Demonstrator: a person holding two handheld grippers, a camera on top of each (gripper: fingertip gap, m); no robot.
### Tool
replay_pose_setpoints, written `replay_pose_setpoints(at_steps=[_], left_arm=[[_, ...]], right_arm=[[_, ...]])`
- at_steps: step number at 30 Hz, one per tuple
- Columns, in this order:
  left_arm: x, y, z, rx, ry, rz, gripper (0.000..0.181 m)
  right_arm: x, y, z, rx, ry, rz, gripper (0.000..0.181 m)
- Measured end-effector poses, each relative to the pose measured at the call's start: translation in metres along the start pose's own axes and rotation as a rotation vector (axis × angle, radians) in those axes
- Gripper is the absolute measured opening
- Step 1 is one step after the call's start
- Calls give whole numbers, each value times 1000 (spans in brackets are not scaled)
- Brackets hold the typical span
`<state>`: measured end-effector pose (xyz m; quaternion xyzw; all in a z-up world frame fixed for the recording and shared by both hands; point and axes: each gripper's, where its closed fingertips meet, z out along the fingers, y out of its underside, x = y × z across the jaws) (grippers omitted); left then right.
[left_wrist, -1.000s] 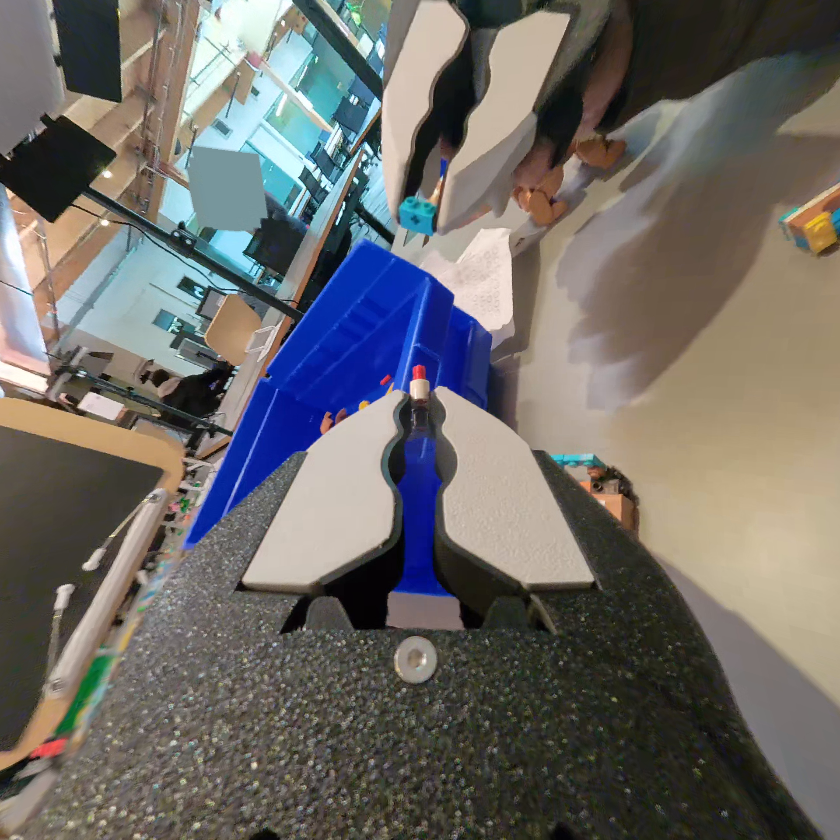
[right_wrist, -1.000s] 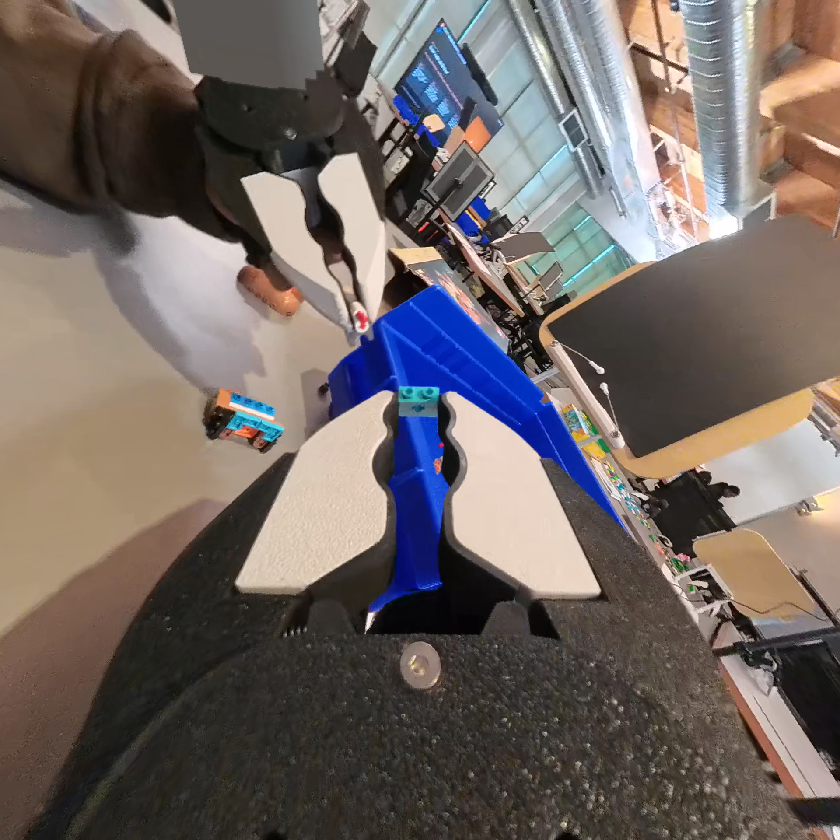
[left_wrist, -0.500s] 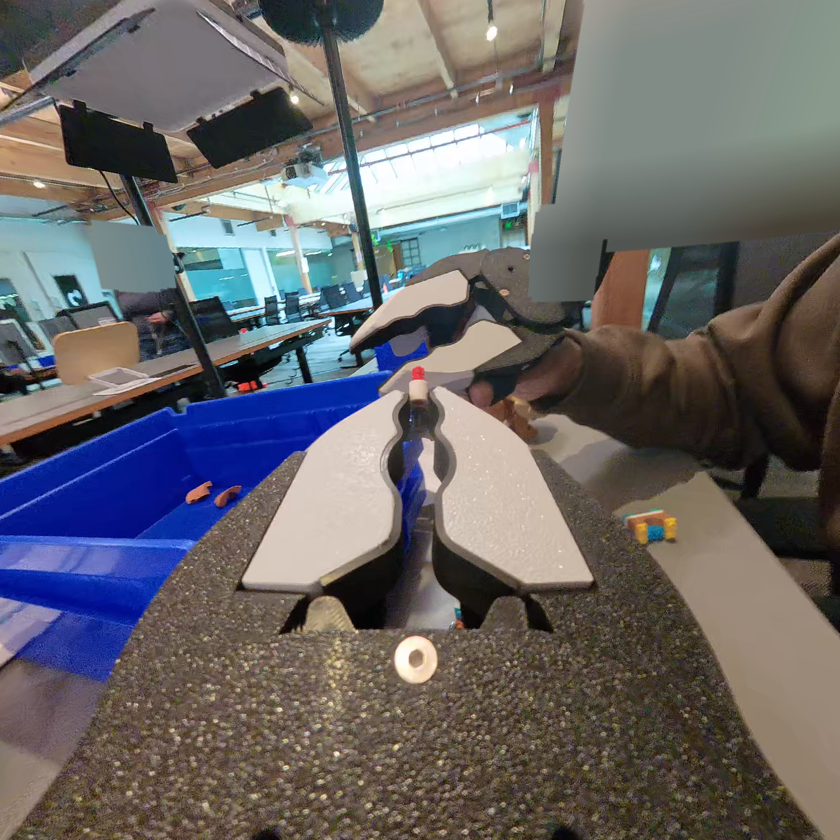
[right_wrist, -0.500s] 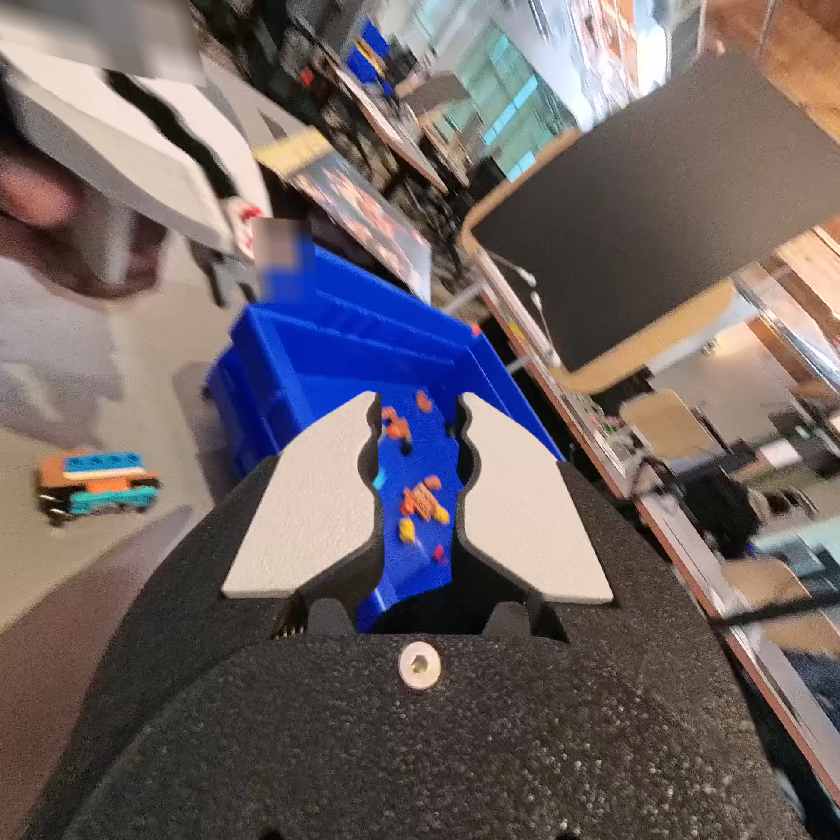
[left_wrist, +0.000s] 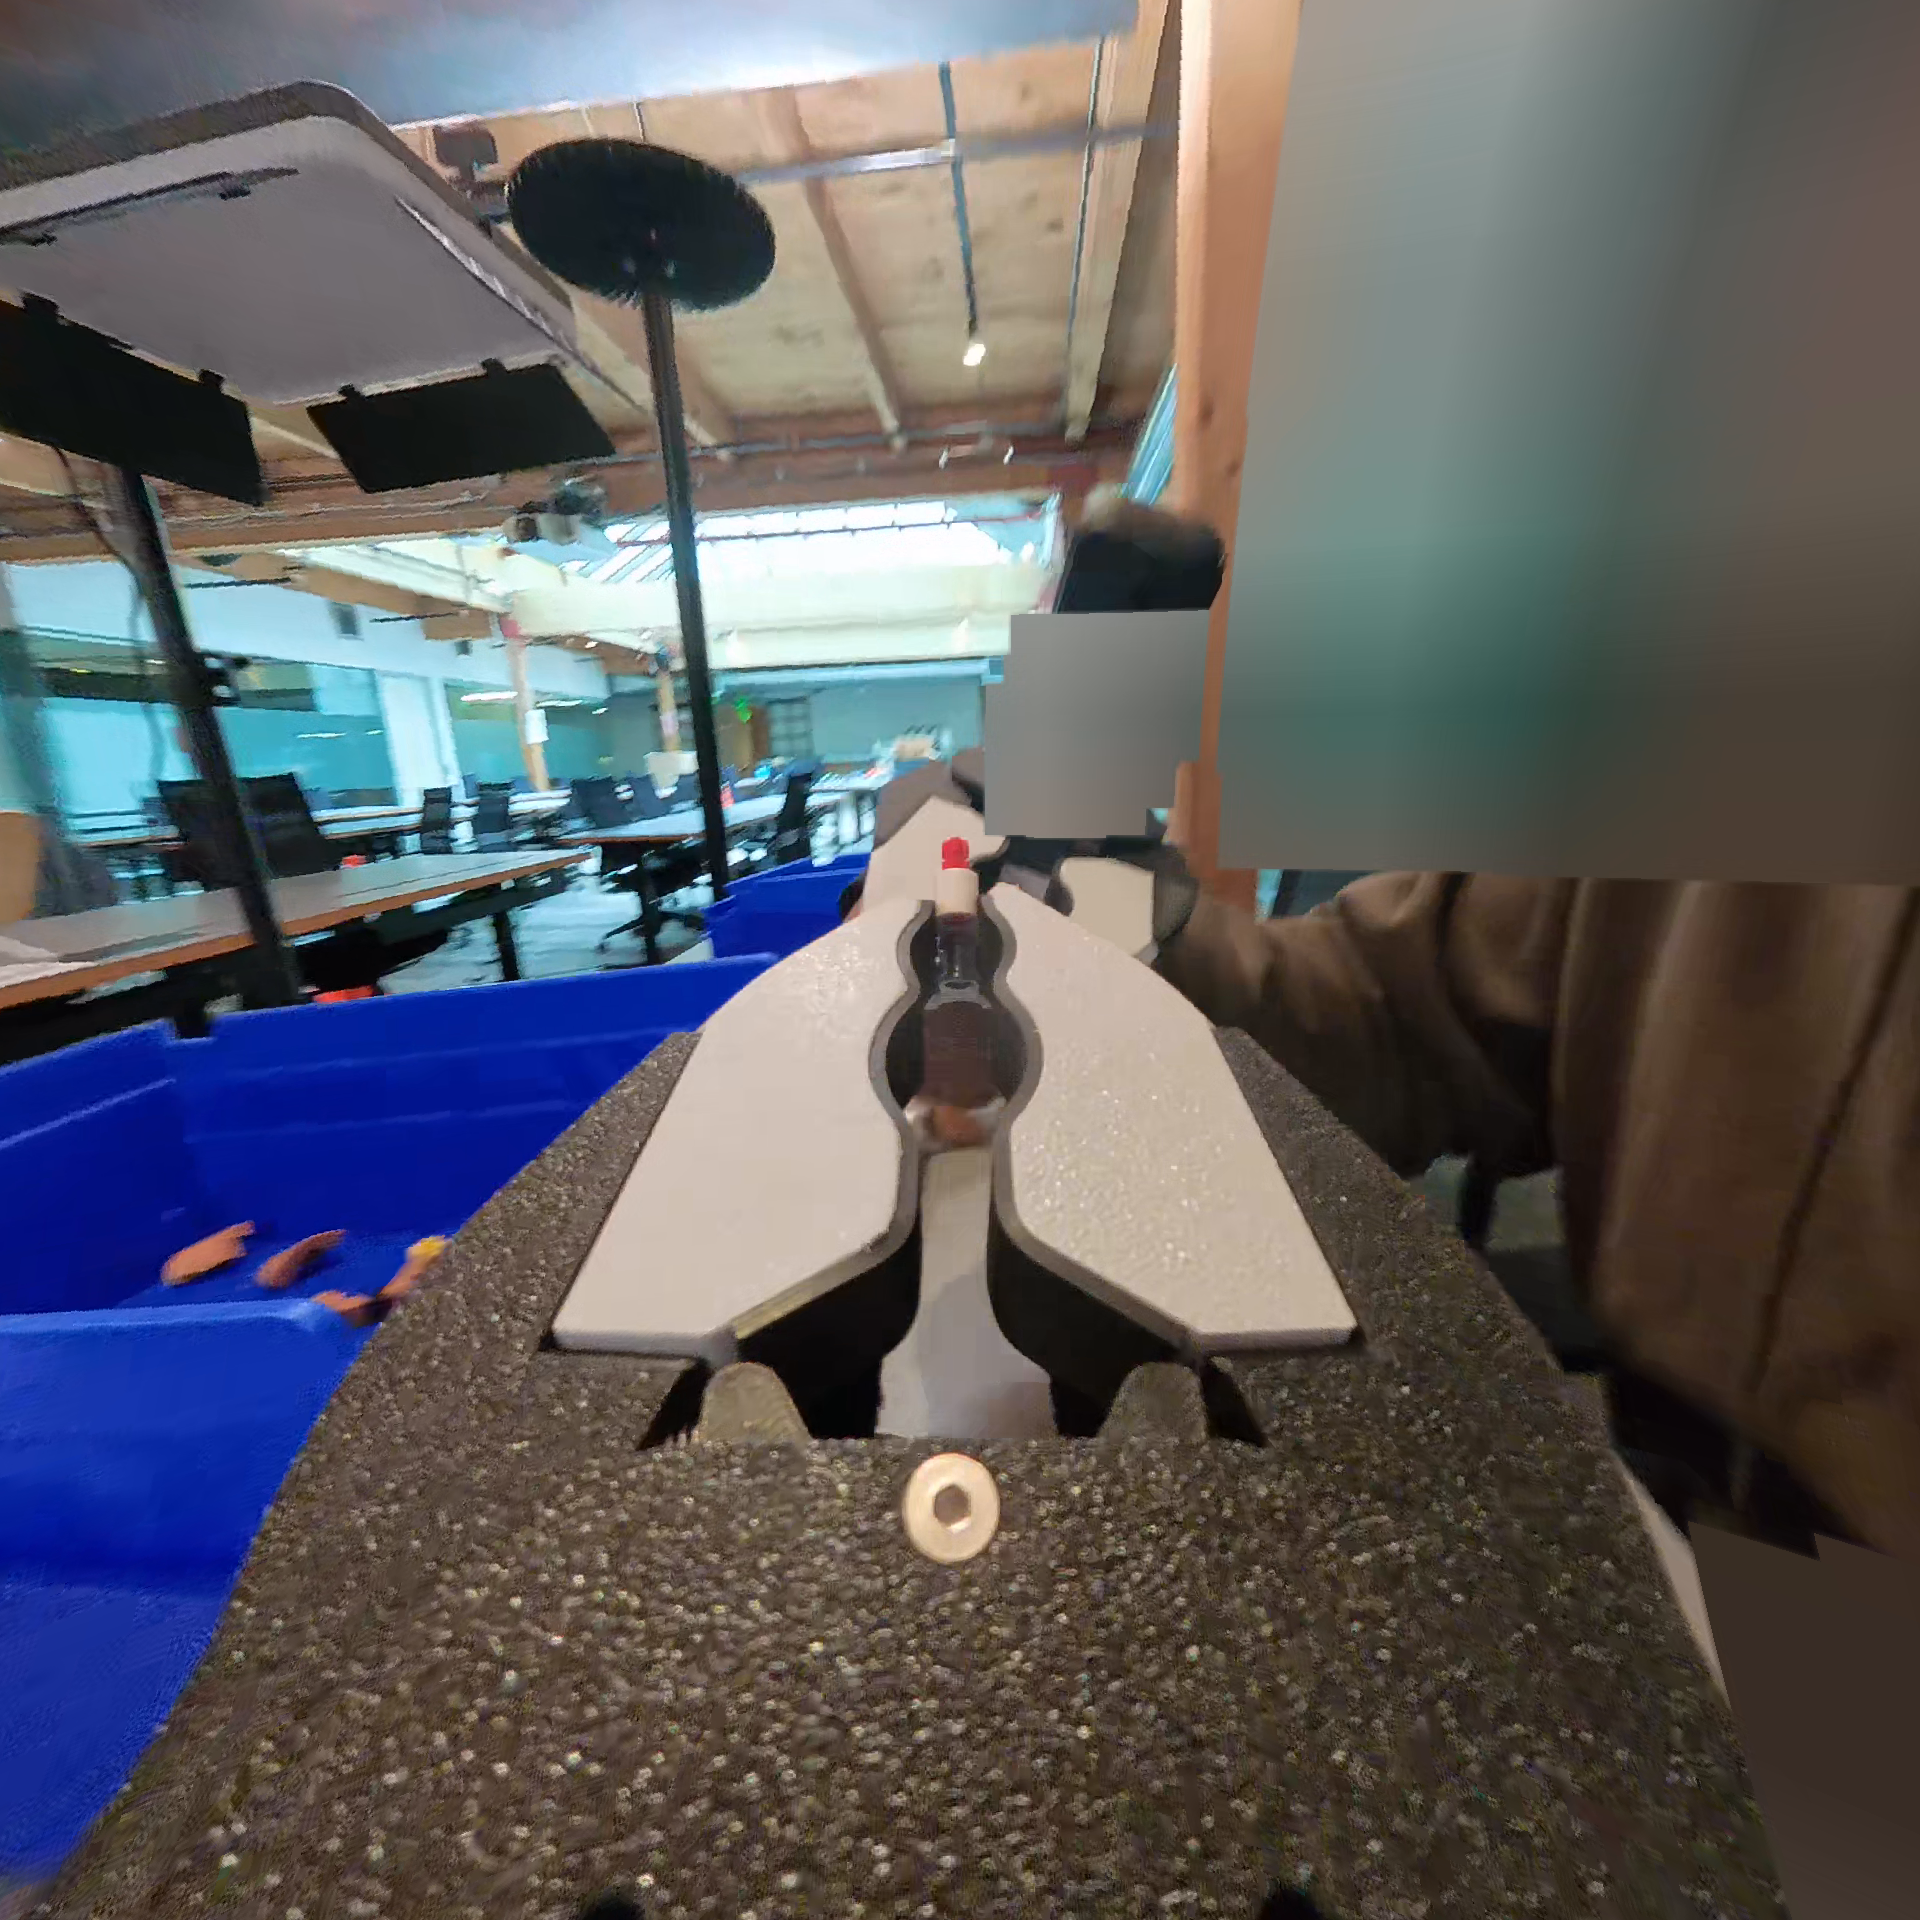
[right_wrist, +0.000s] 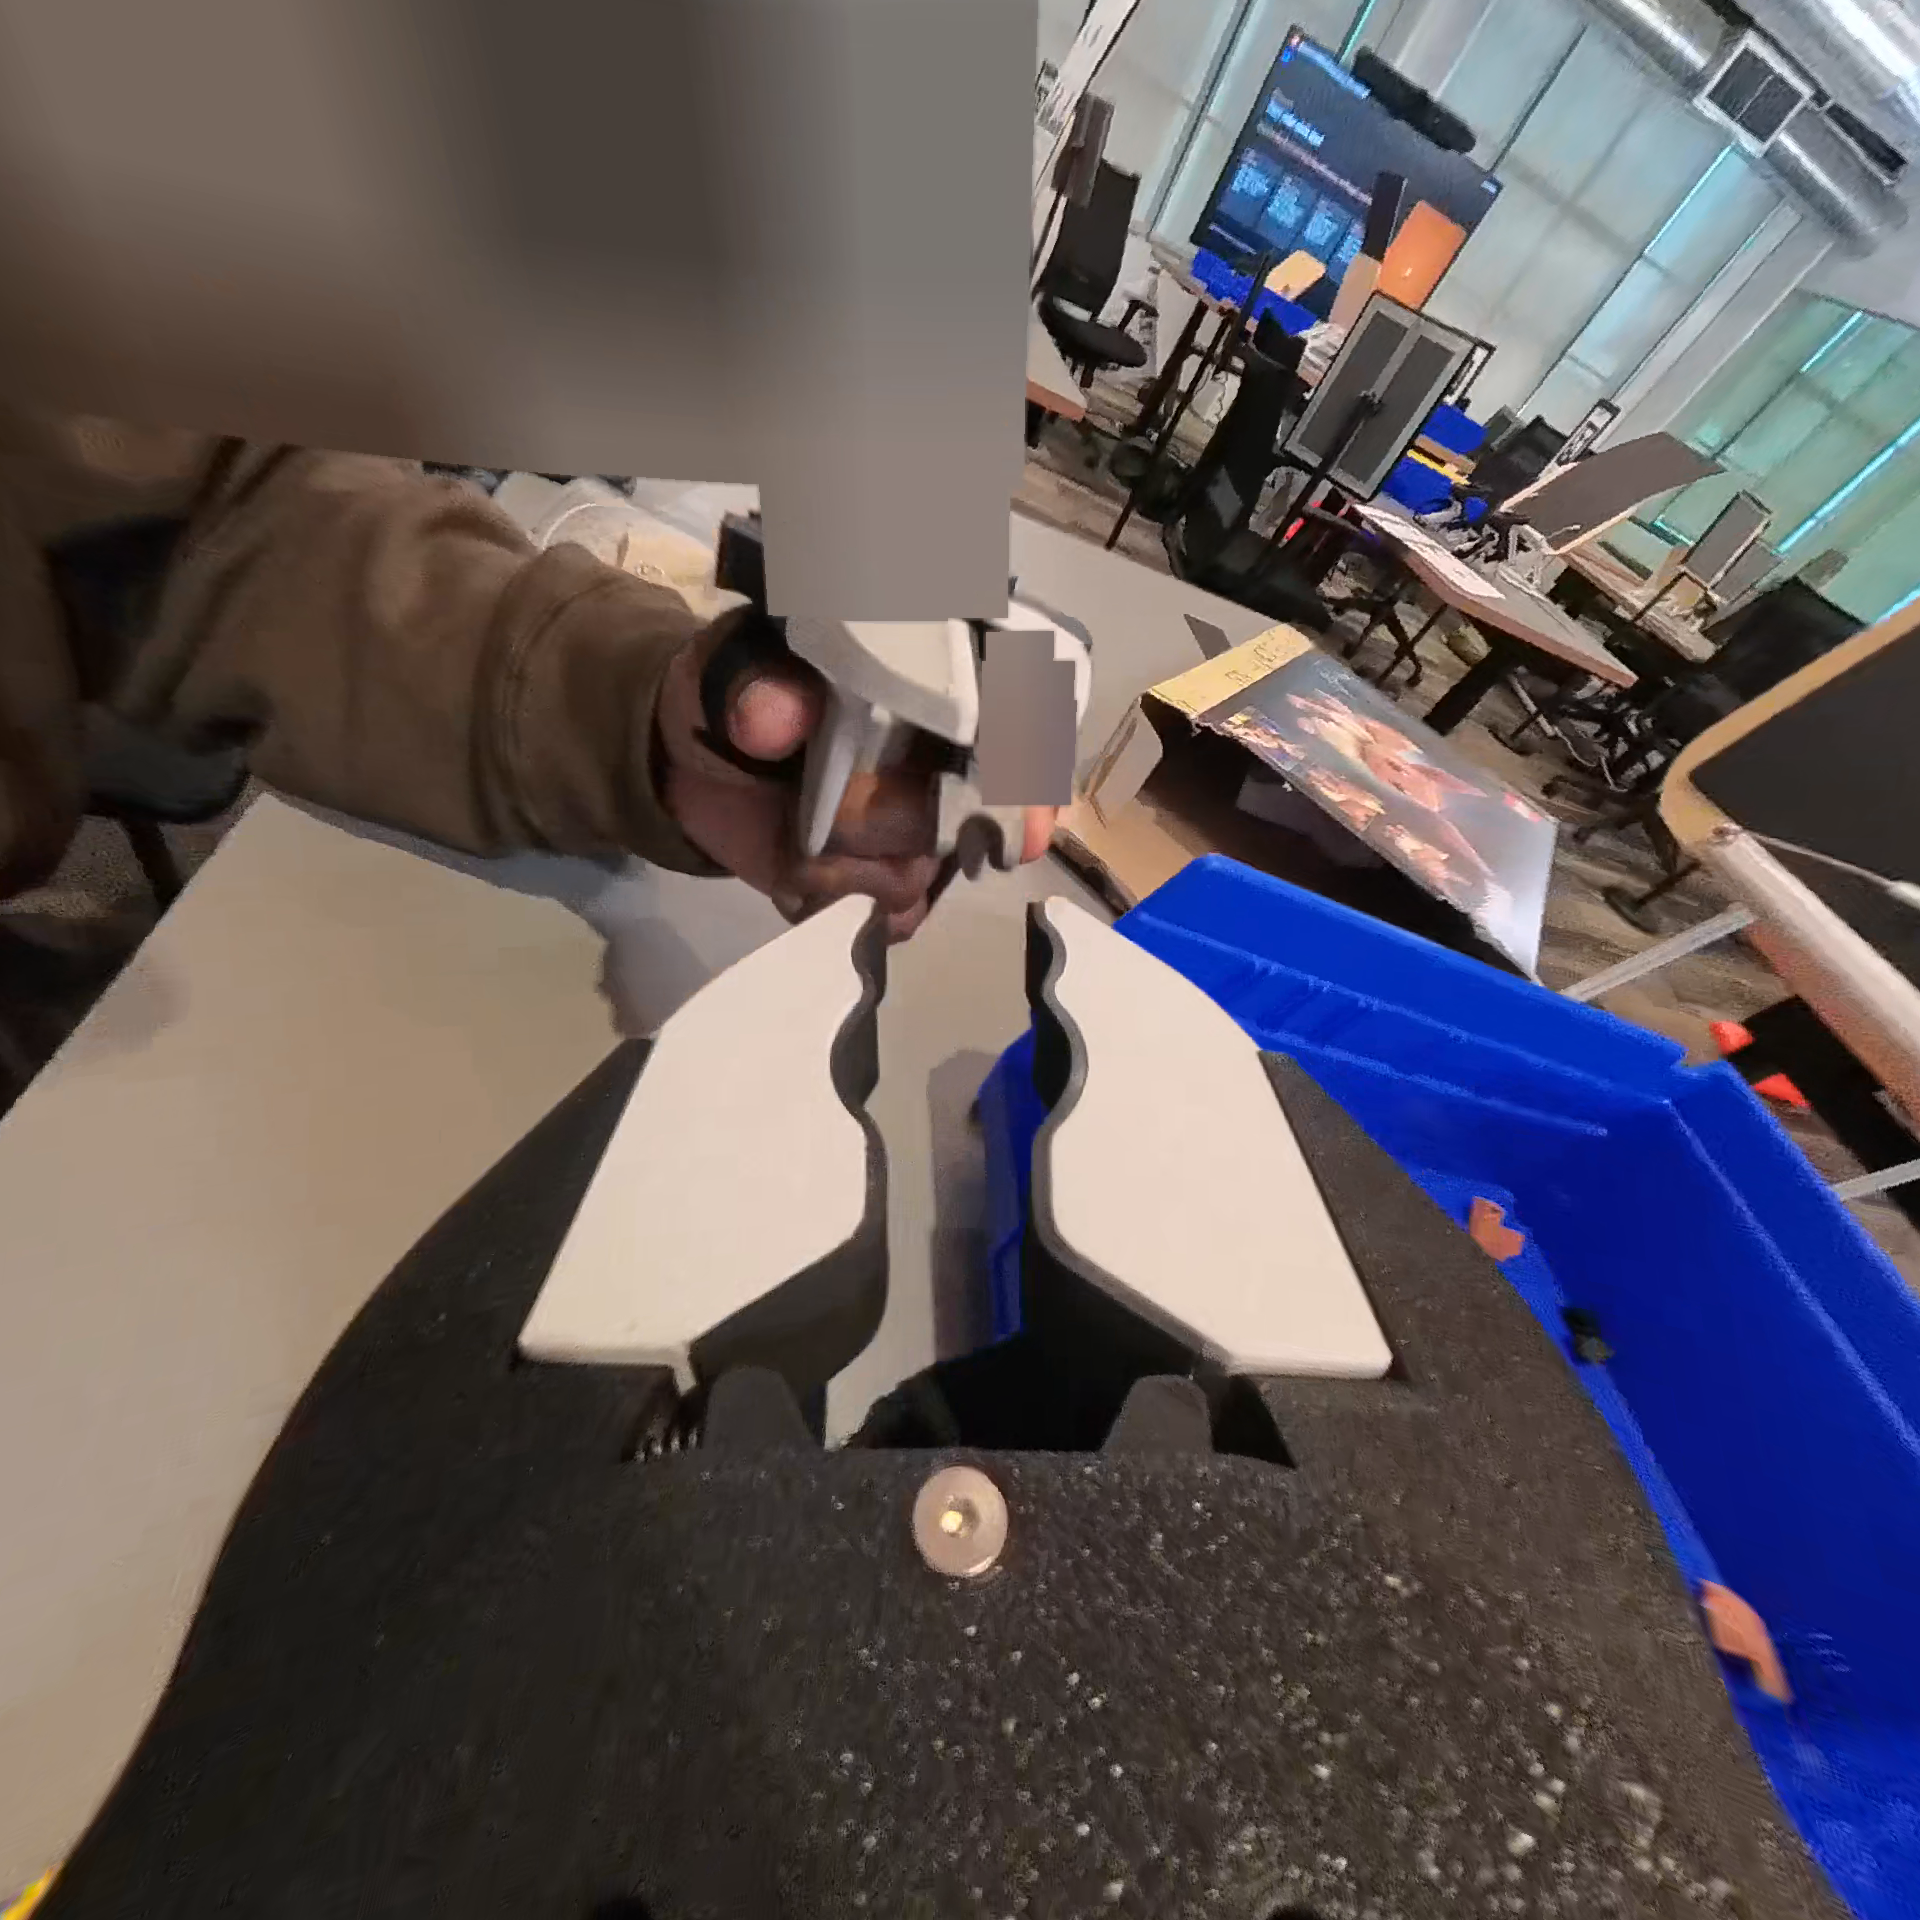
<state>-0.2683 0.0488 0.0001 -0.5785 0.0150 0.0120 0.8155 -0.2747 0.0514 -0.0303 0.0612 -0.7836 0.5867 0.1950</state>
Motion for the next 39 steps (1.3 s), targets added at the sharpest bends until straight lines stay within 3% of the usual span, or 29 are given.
replay_pose_setpoints(at_steps=[8, 12, 22, 27, 31, 36, 39], left_arm=[[4, 2, 6, 146, 67, -206, 8], [3, 5, 8, 164, 53, -211, 7], [1, 22, 8, -119, 19, -29, 15], [8, 30, 9, -208, 45, 35, 9], [8, 26, 11, -164, 37, 15, 8], [4, 16, 12, -21, 15, -83, 7], [4, 18, 13, -23, 18, -85, 7]], right_arm=[[-8, -12, 3, 198, -51, 246, 31], [0, -12, 1, 233, 5, 290, 17], [-4, 1, -4, 92, -48, 196, 17], [-7, 7, -5, 8, -53, 126, 17], [-6, 4, -6, 28, -41, 119, 18], [-4, -5, -4, 144, -53, 249, 28], [-4, -6, -2, 166, -47, 272, 27]])
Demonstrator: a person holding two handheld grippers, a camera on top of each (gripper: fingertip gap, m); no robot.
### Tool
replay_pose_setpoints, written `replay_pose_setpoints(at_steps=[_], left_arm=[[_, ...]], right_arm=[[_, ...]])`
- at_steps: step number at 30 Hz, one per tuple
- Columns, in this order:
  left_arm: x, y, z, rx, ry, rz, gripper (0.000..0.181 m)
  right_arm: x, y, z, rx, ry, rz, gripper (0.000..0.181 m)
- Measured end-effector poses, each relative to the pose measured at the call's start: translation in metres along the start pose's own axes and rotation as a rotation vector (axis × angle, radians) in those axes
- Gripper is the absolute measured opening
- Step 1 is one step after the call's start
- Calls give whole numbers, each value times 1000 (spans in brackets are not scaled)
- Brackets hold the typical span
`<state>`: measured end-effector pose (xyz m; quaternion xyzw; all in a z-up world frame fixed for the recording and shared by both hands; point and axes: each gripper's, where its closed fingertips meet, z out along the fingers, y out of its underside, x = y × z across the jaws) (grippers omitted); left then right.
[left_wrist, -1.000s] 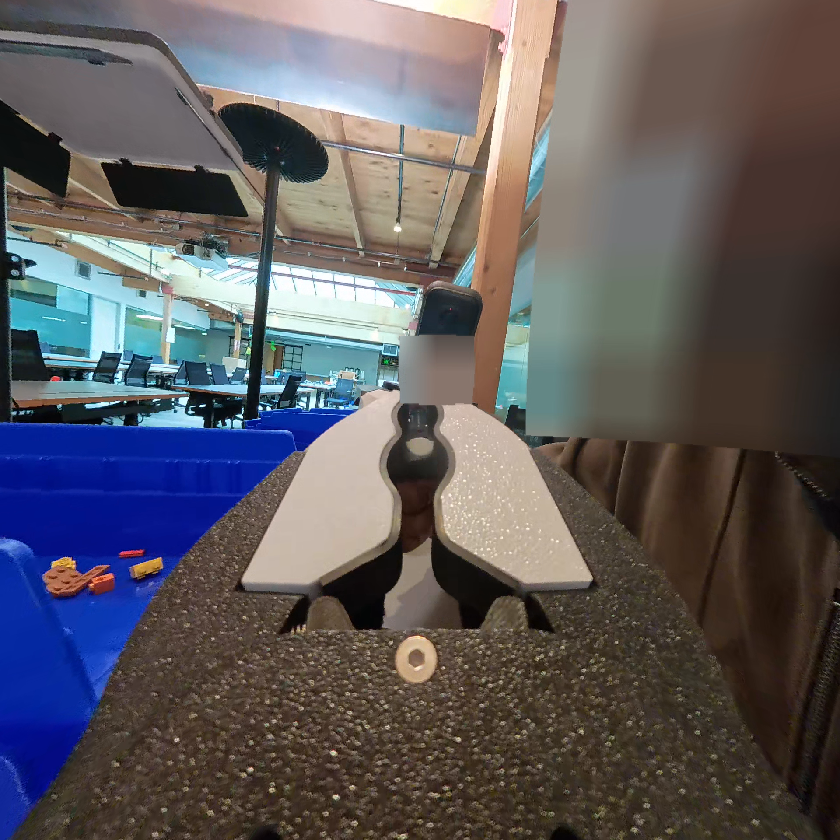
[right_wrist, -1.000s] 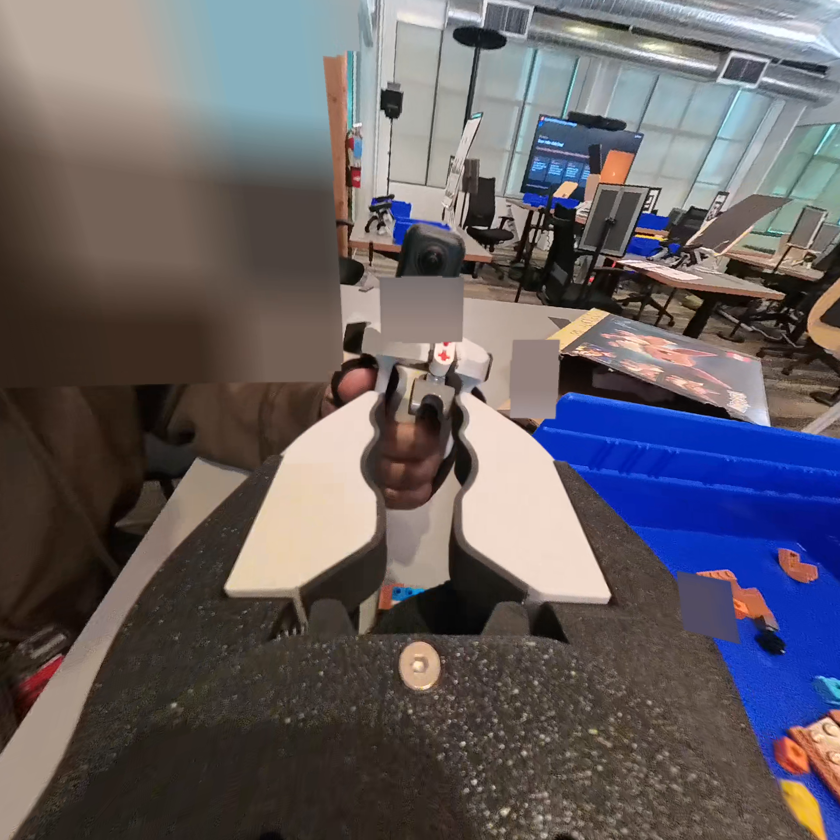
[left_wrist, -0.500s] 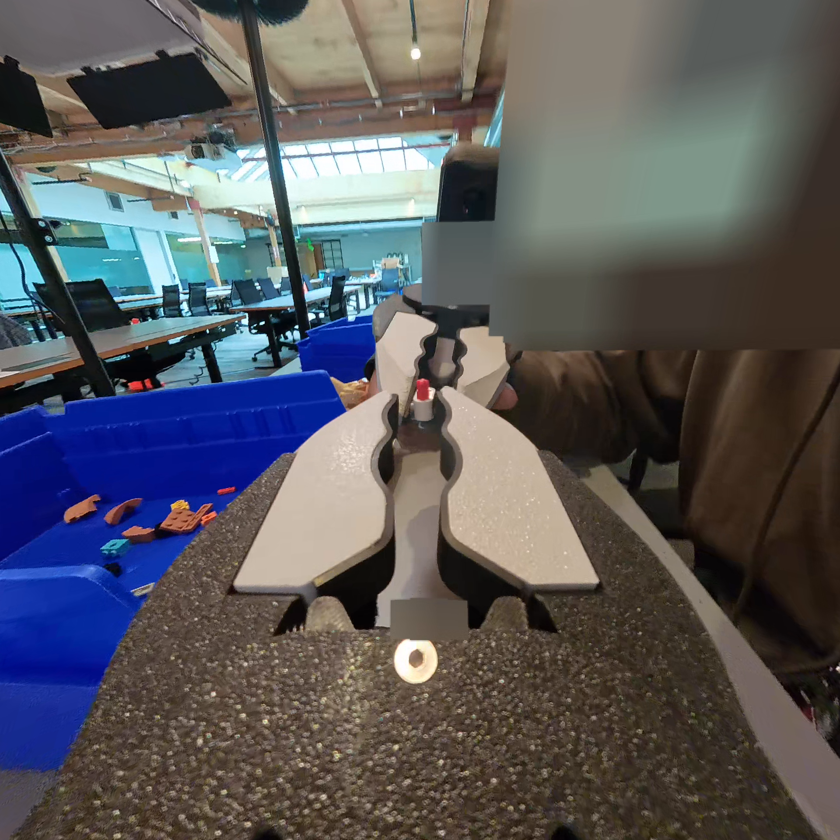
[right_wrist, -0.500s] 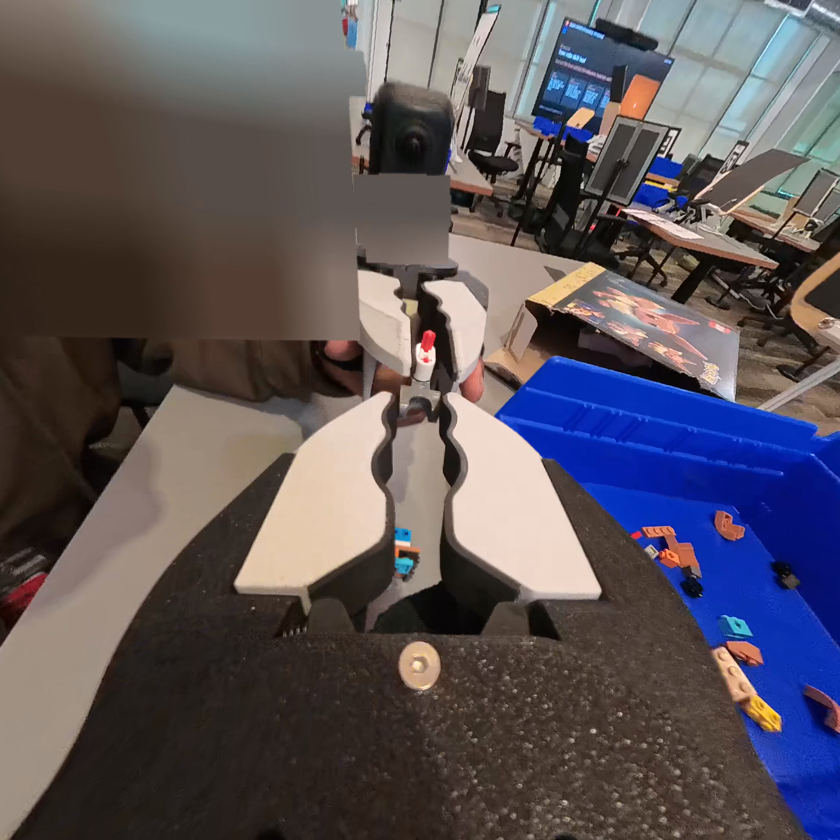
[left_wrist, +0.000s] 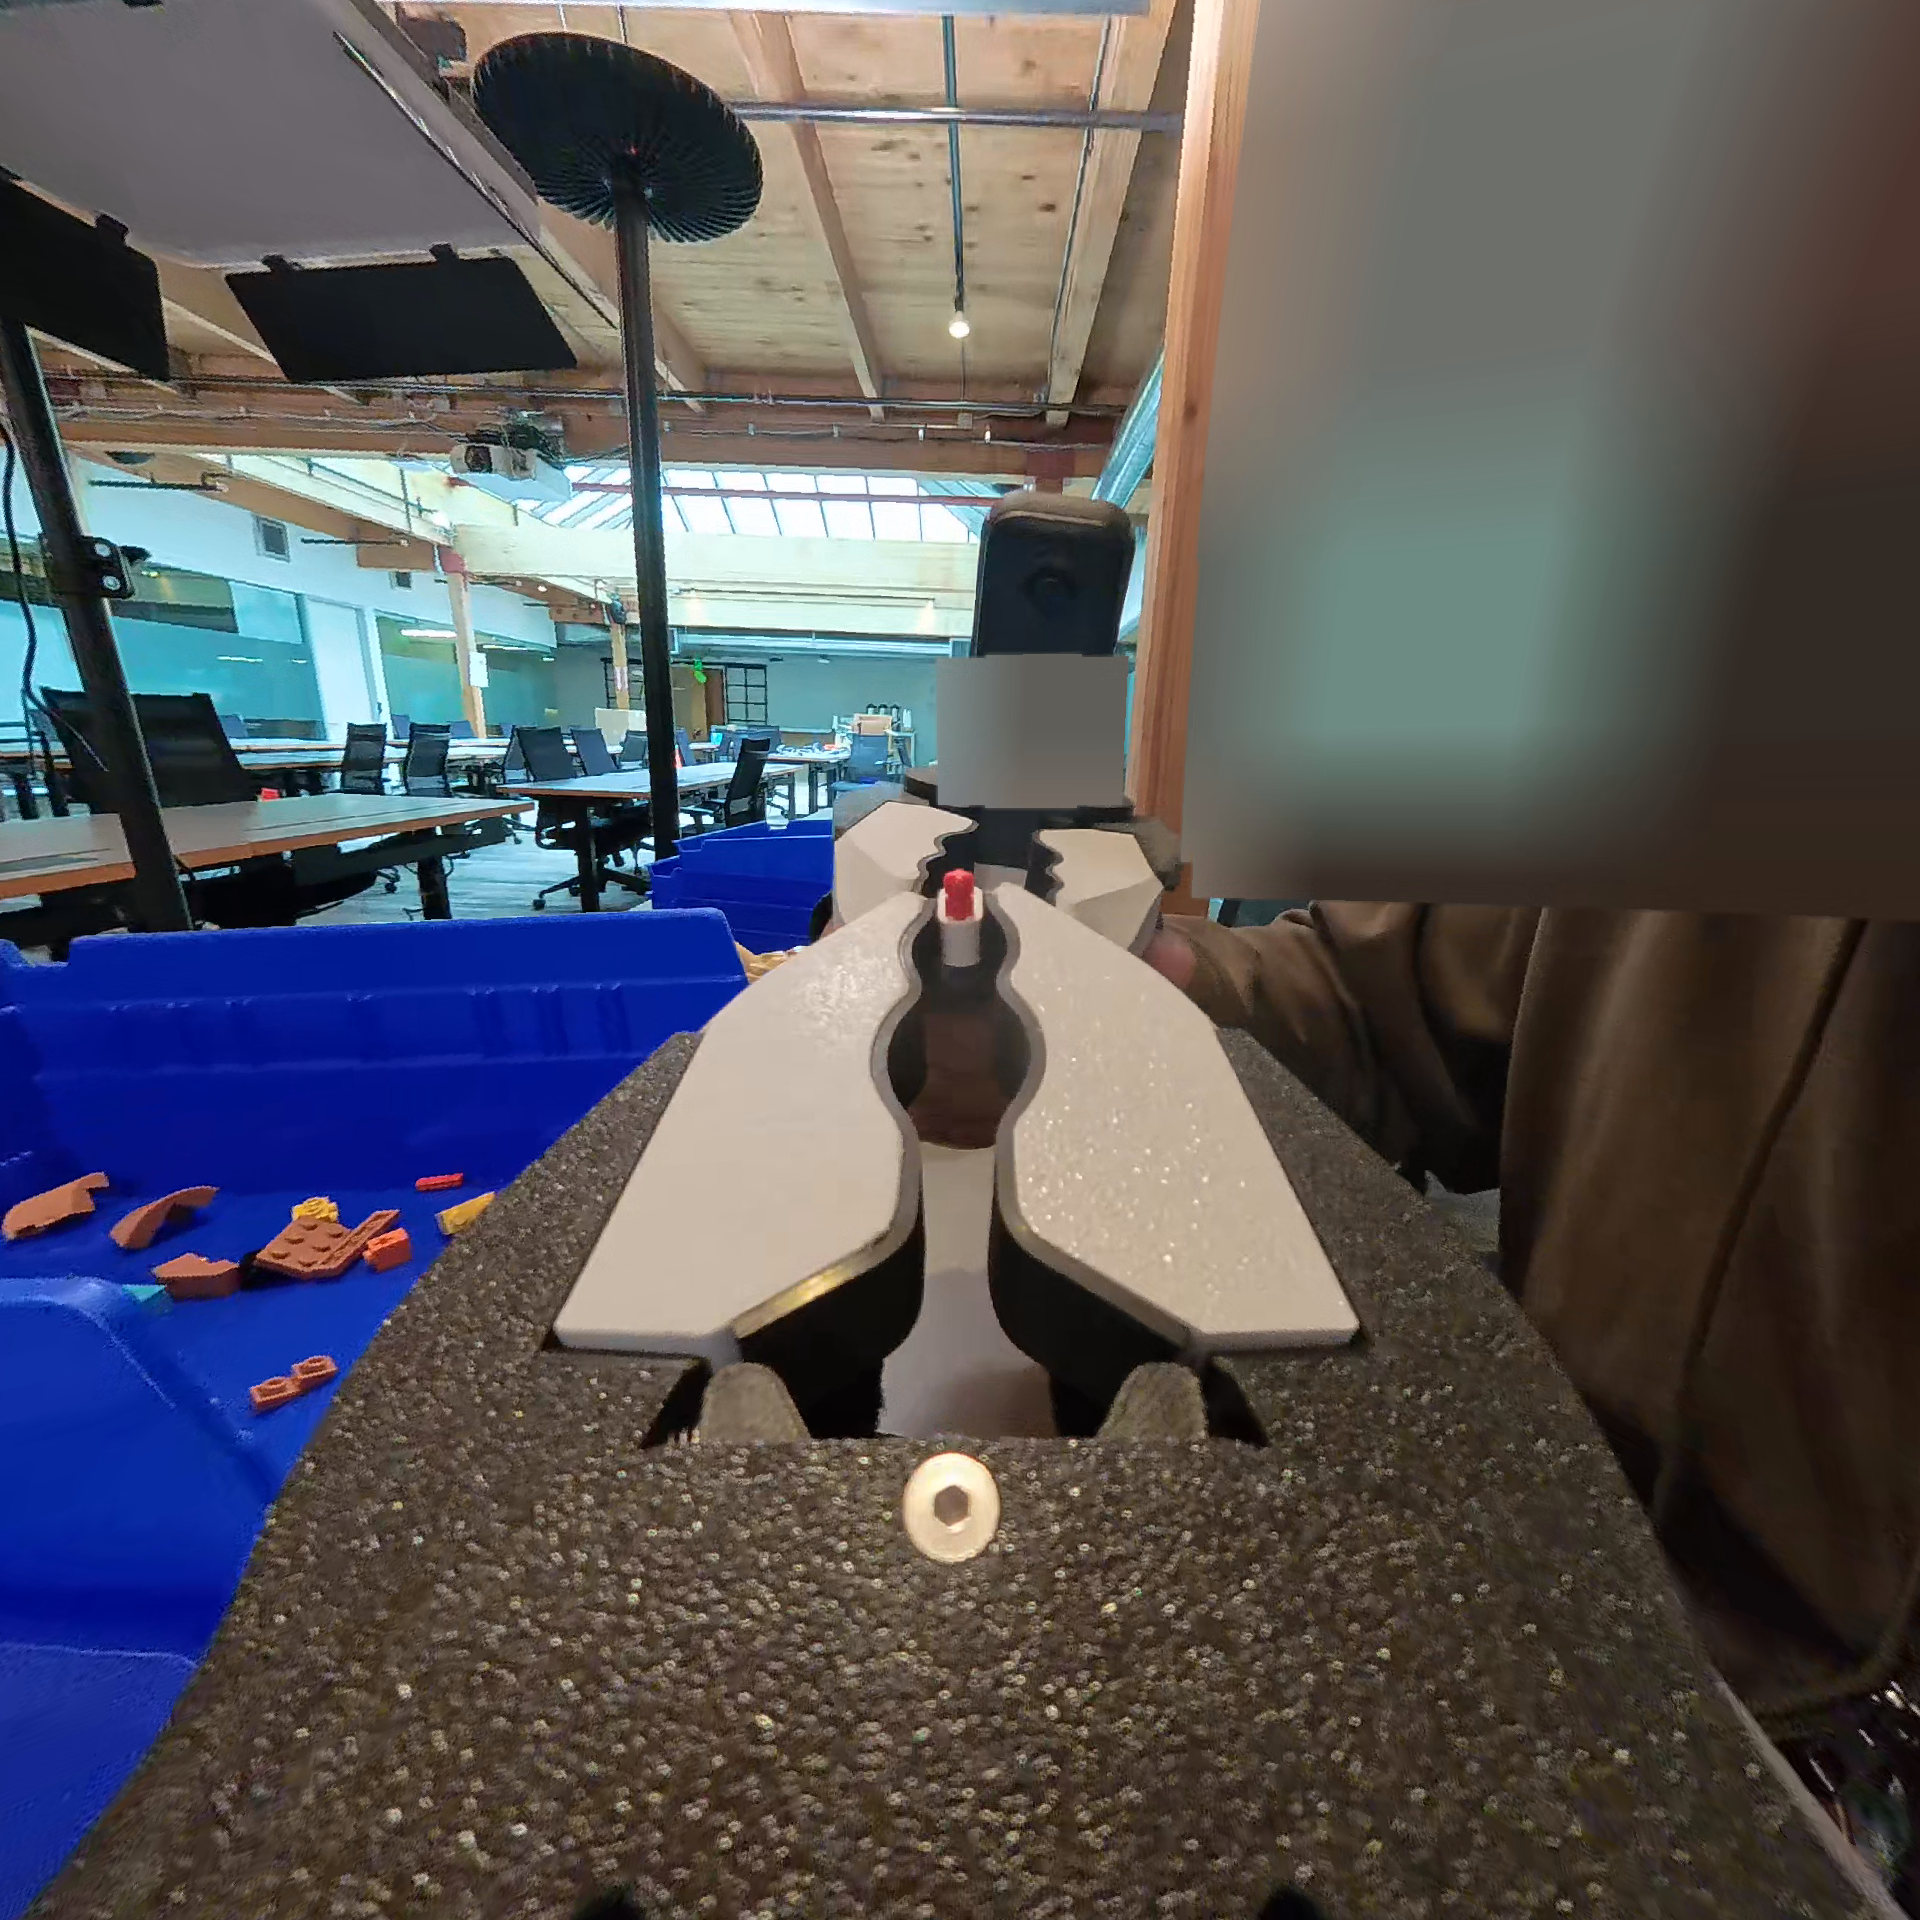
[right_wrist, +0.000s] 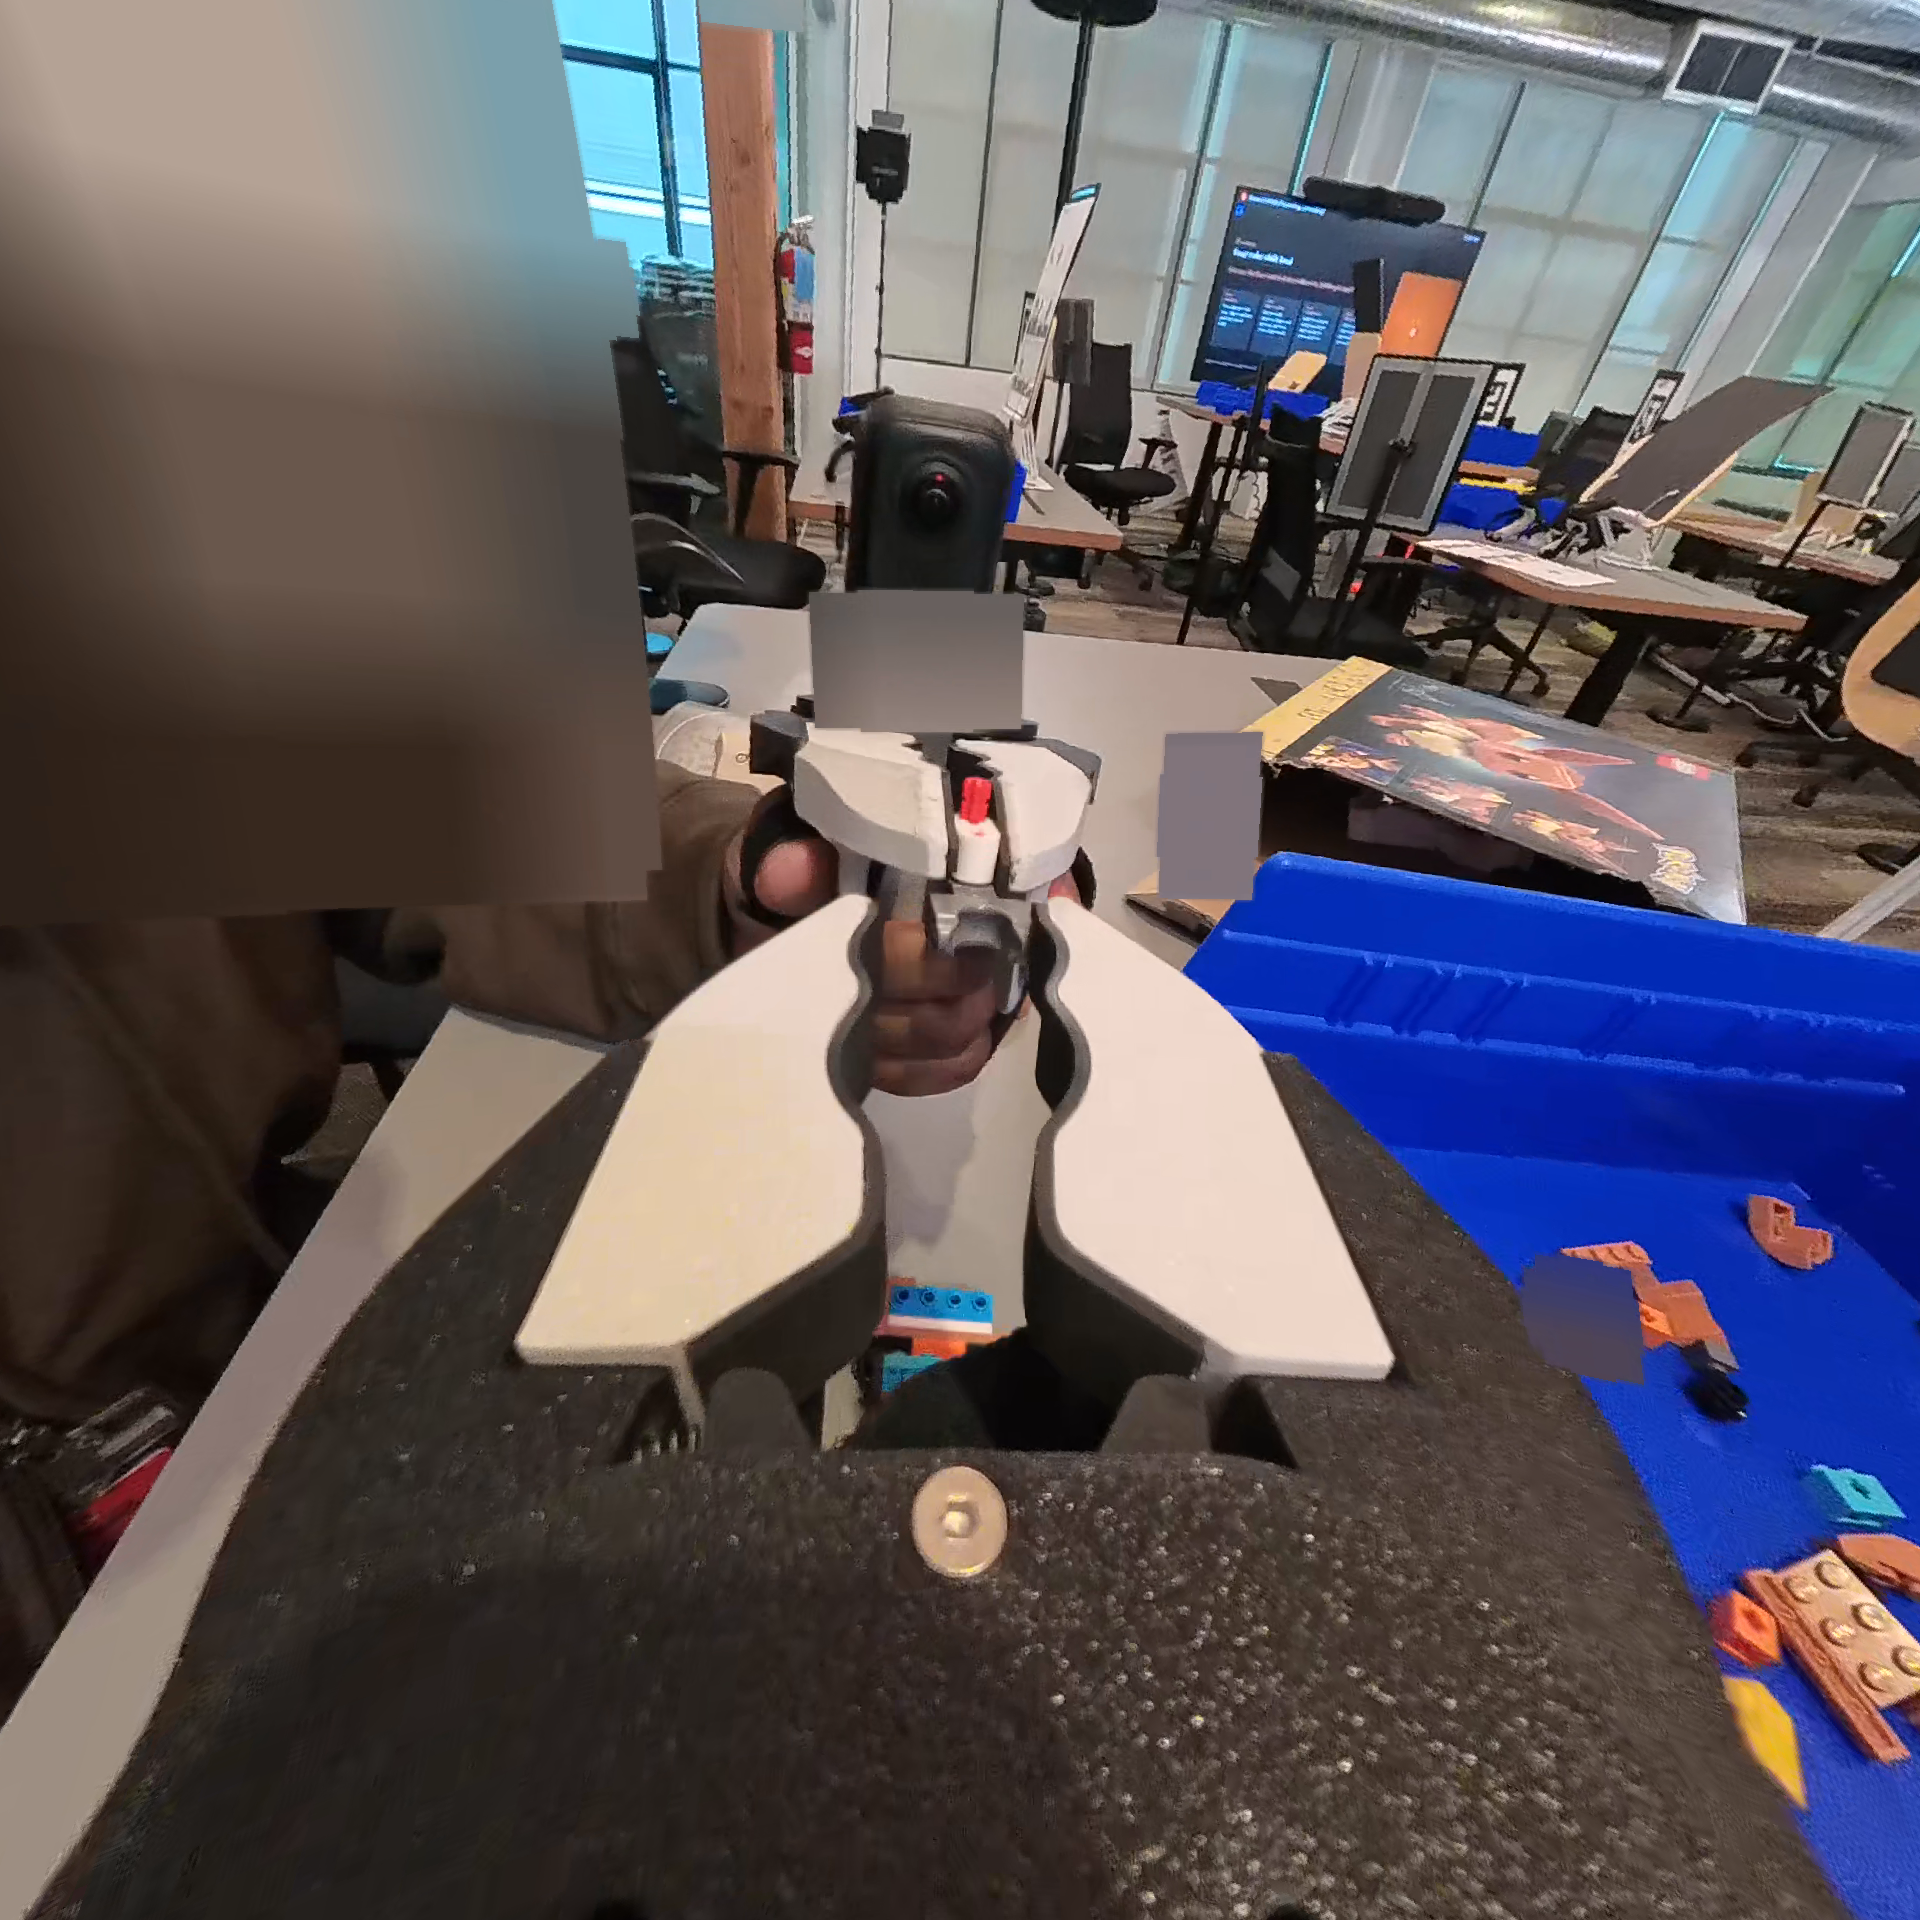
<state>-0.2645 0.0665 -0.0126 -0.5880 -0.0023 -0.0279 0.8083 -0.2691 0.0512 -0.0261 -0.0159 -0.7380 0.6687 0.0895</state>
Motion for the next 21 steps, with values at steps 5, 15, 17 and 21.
replay_pose_setpoints(at_steps=[5, 15, 17, 21], left_arm=[[1, 1, 0, -32, -12, 60, 7], [0, -1, 0, 11, -6, -29, 7], [-2, 0, 0, 20, 7, -99, 8], [-4, 2, 0, 33, 15, -177, 8]], right_arm=[[-1, -2, 0, 31, -17, 50, 24], [2, -3, -1, 26, 21, 29, 17], [4, -2, -1, 13, 42, -3, 17], [7, 1, -2, -29, 85, -95, 18]])
